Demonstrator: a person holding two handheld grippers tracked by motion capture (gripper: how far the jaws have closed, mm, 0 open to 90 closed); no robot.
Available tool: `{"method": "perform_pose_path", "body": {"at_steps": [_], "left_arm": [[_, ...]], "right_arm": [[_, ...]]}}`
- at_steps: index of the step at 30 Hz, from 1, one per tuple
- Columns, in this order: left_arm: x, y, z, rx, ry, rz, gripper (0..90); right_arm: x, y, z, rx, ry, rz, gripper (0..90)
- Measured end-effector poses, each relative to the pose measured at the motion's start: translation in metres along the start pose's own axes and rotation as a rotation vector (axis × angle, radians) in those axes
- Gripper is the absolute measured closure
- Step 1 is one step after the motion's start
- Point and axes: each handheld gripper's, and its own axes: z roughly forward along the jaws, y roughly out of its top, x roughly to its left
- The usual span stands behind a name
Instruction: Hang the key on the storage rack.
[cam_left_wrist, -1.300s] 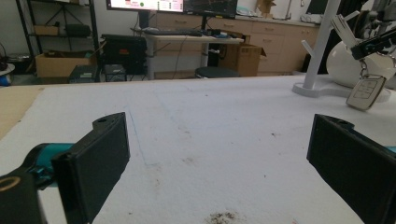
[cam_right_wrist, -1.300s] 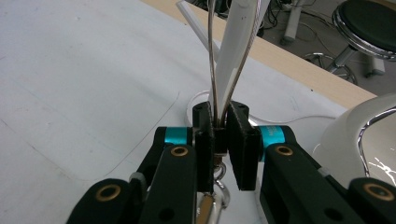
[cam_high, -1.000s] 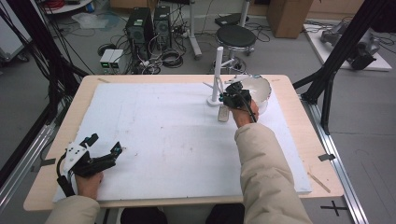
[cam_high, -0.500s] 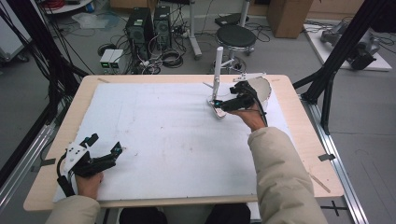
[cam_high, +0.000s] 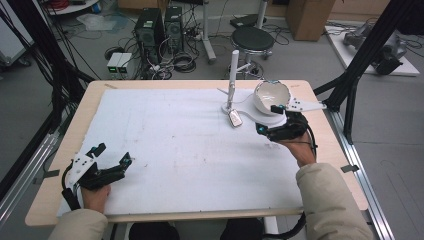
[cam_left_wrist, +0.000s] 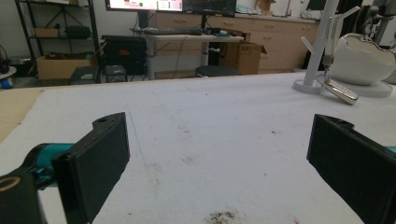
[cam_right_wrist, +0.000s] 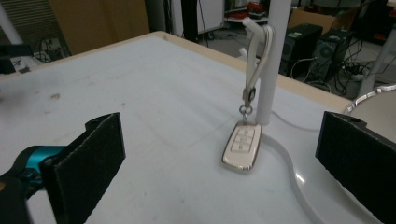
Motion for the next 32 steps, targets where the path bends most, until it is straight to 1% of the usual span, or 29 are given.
{"method": "perform_pose_path", "body": {"at_steps": [1, 4, 5, 7, 8, 11, 13, 14, 15, 17, 18, 19, 21, 24, 25, 26, 29, 31, 32], "left_arm": [[0.000, 0.000, 0.000, 0.003, -0.001, 0.003, 6.3], [0.000, 0.000, 0.001, 0.003, -0.001, 0.003, 6.3], [0.000, 0.000, 0.000, 0.003, -0.001, 0.004, 6.3], [0.000, 0.000, 0.000, 0.006, -0.002, 0.010, 6.3], [0.000, 0.000, 0.000, 0.004, -0.003, 0.009, 6.3], [0.000, 0.000, 0.000, 0.001, -0.005, 0.012, 6.3], [0.000, 0.000, 0.000, 0.001, -0.005, 0.012, 6.3], [-0.001, 0.000, 0.000, -0.001, -0.006, 0.011, 6.3], [-0.001, 0.000, 0.000, 0.000, -0.005, 0.012, 6.3], [-0.001, 0.000, 0.000, 0.002, -0.004, 0.013, 6.3], [-0.001, 0.000, 0.000, 0.004, -0.004, 0.013, 6.3], [-0.001, 0.000, 0.000, 0.004, -0.005, 0.011, 6.3], [-0.001, 0.000, 0.000, 0.005, -0.005, 0.012, 6.3], [0.000, 0.000, 0.000, -0.004, -0.008, 0.005, 6.3], [0.000, 0.000, 0.000, -0.001, -0.008, 0.000, 6.3], [0.000, 0.000, 0.000, -0.002, -0.008, -0.001, 6.3], [-0.001, 0.000, 0.000, 0.007, -0.008, 0.012, 6.3], [-0.001, 0.000, 0.001, 0.002, -0.009, 0.014, 6.3], [-0.001, 0.000, 0.000, 0.005, -0.008, 0.012, 6.3]], "right_arm": [[0.000, -0.004, -0.003, -0.021, -0.001, -0.006, 0.4], [0.001, -0.018, -0.011, -0.069, -0.006, -0.004, 0.4], [0.000, -0.024, -0.013, -0.083, -0.002, -0.005, 0.4], [0.001, -0.033, -0.016, -0.090, -0.002, 0.009, 0.4], [0.001, -0.039, -0.017, -0.101, -0.003, 0.005, 0.4], [0.003, -0.050, -0.019, -0.108, 0.001, 0.004, 0.4], [0.005, -0.058, -0.020, -0.109, 0.003, -0.017, 0.4], [0.007, -0.067, -0.021, -0.115, 0.009, -0.012, 0.5], [0.007, -0.067, -0.021, -0.115, 0.009, -0.012, 0.5], [0.011, -0.075, -0.023, -0.124, 0.007, -0.025, 0.4], [0.012, -0.079, -0.024, -0.132, 0.008, -0.018, 0.4], [0.013, -0.083, -0.024, -0.126, 0.010, -0.009, 0.4], [0.016, -0.091, -0.026, -0.151, -0.007, -0.009, 0.4], [0.017, -0.102, -0.029, -0.183, -0.021, 0.013, 0.4], [0.017, -0.105, -0.030, -0.192, -0.031, 0.019, 0.4], [0.018, -0.106, -0.032, -0.221, -0.048, 0.015, 0.4], [0.019, -0.109, -0.036, -0.263, -0.059, 0.010, 0.5], [0.019, -0.109, -0.036, -0.263, -0.064, 0.011, 0.4], [0.019, -0.109, -0.036, -0.263, -0.067, 0.021, 0.4]]}}
